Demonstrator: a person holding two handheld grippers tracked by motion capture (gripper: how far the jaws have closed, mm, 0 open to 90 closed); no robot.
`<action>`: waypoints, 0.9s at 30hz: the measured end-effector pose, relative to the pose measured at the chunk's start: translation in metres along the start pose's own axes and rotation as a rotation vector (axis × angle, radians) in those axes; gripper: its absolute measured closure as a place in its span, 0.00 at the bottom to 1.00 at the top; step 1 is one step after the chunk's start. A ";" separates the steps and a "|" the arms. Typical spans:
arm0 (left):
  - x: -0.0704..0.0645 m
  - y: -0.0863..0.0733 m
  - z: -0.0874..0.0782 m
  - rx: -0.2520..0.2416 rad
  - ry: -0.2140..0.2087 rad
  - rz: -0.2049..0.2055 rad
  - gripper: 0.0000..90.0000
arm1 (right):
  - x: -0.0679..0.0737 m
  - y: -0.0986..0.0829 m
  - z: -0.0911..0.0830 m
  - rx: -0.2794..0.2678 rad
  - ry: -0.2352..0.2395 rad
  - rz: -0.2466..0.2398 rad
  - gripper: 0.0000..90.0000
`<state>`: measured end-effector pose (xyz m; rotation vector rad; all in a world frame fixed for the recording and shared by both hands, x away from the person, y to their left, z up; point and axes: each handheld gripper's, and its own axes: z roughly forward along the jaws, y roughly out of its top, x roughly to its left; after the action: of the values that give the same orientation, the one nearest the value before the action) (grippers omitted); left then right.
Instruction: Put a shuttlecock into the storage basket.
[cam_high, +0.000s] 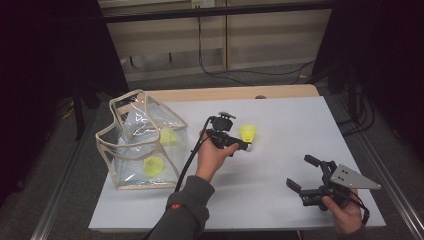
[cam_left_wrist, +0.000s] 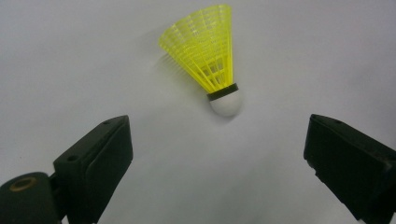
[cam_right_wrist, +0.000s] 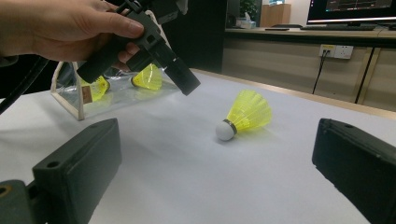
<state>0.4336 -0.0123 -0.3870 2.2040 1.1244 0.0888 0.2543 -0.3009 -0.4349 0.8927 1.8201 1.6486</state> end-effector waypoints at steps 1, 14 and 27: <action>0.000 0.000 0.001 0.001 0.000 -0.002 0.09 | 0.000 0.000 0.000 -0.001 0.000 -0.001 0.01; 0.000 -0.001 0.012 0.001 0.018 -0.010 0.08 | 0.000 0.000 0.000 0.002 0.000 0.003 0.01; 0.000 -0.001 0.024 -0.018 0.048 -0.013 0.08 | 0.000 0.000 0.000 0.000 -0.001 -0.002 0.01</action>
<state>0.4404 -0.0245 -0.4066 2.1894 1.1592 0.1459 0.2544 -0.3012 -0.4347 0.8912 1.8199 1.6469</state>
